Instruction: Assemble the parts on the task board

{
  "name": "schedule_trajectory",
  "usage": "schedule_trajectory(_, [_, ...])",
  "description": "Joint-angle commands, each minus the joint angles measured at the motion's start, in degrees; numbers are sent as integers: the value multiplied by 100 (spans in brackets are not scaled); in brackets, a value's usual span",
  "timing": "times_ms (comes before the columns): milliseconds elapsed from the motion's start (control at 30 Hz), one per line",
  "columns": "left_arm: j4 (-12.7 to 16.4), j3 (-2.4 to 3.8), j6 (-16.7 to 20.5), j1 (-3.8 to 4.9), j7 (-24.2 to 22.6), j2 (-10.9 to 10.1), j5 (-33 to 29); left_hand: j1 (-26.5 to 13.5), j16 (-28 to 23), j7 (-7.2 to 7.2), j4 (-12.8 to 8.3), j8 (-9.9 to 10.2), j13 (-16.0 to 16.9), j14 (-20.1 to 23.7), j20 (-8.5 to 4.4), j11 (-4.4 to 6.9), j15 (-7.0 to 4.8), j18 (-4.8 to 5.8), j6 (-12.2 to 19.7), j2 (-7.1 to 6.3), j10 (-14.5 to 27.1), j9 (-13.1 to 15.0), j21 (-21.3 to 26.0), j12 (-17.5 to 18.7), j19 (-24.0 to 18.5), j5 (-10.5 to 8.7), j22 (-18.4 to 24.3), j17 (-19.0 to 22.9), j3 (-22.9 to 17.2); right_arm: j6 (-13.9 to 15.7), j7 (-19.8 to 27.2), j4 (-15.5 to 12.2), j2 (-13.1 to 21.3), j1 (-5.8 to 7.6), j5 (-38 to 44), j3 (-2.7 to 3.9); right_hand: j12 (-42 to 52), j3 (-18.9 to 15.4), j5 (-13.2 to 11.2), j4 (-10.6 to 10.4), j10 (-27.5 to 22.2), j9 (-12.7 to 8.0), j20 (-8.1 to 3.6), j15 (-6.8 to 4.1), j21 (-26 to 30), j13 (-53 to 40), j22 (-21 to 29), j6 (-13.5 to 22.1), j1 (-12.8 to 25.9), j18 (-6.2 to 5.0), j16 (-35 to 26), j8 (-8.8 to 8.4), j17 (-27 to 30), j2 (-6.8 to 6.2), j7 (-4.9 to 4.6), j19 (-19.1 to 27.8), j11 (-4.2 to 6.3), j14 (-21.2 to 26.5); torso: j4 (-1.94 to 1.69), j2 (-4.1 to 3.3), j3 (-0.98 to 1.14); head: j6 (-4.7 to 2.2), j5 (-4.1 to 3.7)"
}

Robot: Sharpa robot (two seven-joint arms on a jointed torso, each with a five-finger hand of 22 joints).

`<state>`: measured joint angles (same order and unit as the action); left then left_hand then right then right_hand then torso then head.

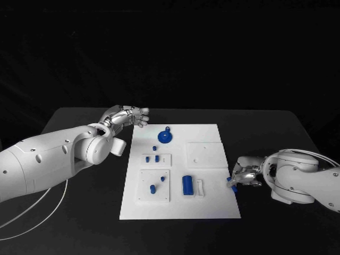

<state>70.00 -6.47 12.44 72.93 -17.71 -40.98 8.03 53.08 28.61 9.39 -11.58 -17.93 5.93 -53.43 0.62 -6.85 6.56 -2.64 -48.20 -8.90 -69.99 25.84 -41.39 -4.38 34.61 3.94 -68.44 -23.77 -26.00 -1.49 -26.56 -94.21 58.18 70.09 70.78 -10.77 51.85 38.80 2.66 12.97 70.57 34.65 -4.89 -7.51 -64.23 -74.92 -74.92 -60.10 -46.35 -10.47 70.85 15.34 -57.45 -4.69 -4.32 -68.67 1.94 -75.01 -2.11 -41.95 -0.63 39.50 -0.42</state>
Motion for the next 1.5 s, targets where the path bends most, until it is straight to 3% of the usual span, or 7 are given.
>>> schedule_trajectory(33, [12, 3, -81, 4, -23, 1, -6, 7, -34, 12, -5, -22, -8, -3, 22, 28, 2, -110, -40, 62, -19, 6, 33, -3, -26, 24, -8, -11, 33, 86, -41, 10, -21, -27, -28, -18, -20, 435, 22, -67, 30, -39, 19, -22, 16, 3, -66, -25, -198, -453, -34, -28, 1, -48, -31, -55, -15, -28, 3, 2, 4, -2, 0])
schedule_trajectory(233, [11, 2, -85, 4, -19, 5, -6, 8, -36, 12, -6, -21, -9, -4, 22, 28, 1, -110, -38, 63, -18, 5, 33, -2, -26, 25, -9, -13, 33, 51, -51, 16, -20, -27, -94, -18, -10, 895, 103, 67, 53, -44, 81, 1, -23, 11, -94, -63, -385, -453, -32, -24, -1, 114, -42, -65, -32, -45, 4, 3, 6, -5, 3])
schedule_trajectory(600, [2, 0, -85, 4, -15, 5, -6, 7, -40, 14, -7, -21, -10, -4, 21, 28, 1, -110, -35, 65, -19, 3, 35, -1, -25, 25, -12, -18, 34, 153, -115, -73, 149, -14, -813, -11, -8, 1005, 156, 119, 81, -42, 143, 8, -58, 24, -102, -123, -273, -453, -21, -2, -12, 176, -35, -80, -28, -55, 5, 2, 9, -22, 7])
schedule_trajectory(900, [-3, -1, -89, 4, -11, 16, -4, 5, -43, 14, -6, -22, -10, -5, 22, 28, 2, -110, -35, 66, -20, 3, 36, -1, -25, 25, -14, -22, 36, 143, -112, -323, 246, 295, -1281, 40, -8, 995, 268, 151, 93, -46, 162, 1, -77, 31, -98, -144, -163, -453, -14, 1, -21, 200, -29, -96, -22, -58, 4, 3, 6, -34, 12])
schedule_trajectory(1033, [1, -1, -88, 4, -10, 20, -1, 5, -44, 14, -6, -22, -11, -5, 22, 28, 1, -111, -36, 66, -21, 3, 37, -1, -25, 25, -15, -24, 36, 171, -123, -449, 142, 330, -1641, 42, -13, 975, 53, 75, 98, -55, 173, -4, -80, 38, -93, -162, -31, -453, -12, 0, -27, 232, -23, -97, -17, -57, 3, 0, 5, -35, 13])
schedule_trajectory(1367, [7, -1, -93, 4, -6, 17, 0, 4, -46, 14, -6, -23, -11, -6, 22, 28, 1, -111, -36, 66, -22, 2, 37, -1, -25, 25, -16, -26, 37, 158, -190, -440, -322, 320, -1749, 25, -19, 918, 17, -17, 96, -56, 177, -10, -84, 42, -92, -171, 107, -453, -10, 2, -34, 233, -19, -92, -12, -49, 0, 1, -1, -11, 12])
schedule_trajectory(1500, [10, -1, -96, 4, -7, 20, 0, 4, -47, 13, -6, -23, -11, -7, 22, 28, 1, -111, -36, 67, -23, 2, 38, -1, -24, 24, -17, -28, 37, 184, -205, -354, -520, 229, -1792, 11, -20, 899, 17, -38, 96, -55, 176, -13, -87, 41, -92, -173, 151, -453, -8, 3, -39, 244, -16, -89, -9, -47, -3, 1, -1, -10, 15])
